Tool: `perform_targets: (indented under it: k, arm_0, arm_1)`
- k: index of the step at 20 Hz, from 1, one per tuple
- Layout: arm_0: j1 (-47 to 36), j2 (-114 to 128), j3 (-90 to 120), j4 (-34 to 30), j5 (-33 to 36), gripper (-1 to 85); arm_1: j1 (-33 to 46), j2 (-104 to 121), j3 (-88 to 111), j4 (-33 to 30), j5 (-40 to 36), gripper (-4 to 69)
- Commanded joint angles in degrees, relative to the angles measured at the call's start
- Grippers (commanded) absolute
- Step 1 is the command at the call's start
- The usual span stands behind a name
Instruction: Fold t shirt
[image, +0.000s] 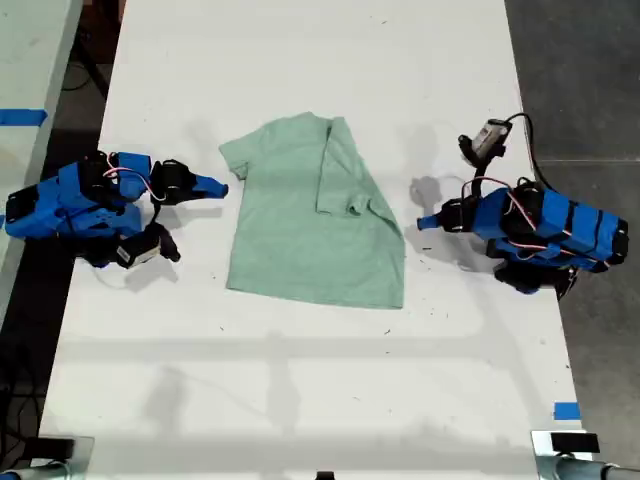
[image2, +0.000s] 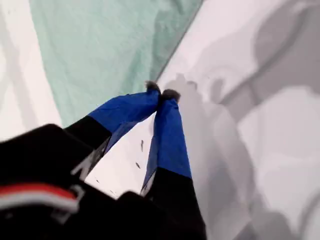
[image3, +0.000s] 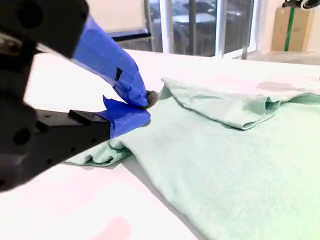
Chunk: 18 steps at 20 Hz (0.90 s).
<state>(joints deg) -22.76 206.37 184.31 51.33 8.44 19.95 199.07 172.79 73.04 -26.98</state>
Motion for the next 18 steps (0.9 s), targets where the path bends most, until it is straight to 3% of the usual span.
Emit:
perform_targets:
  k: [1,18]
  arm_0:
    - [-0.7,0.18,0.26,0.09,-0.35,-0.1]
    - [0.09,0.18,0.26,-0.09,-0.53,-0.1]
  arm_1:
    - [-1.05,1.93,1.41,-0.53,2.72,1.6]
    - [0.35,1.93,2.99,0.97,10.46,1.6]
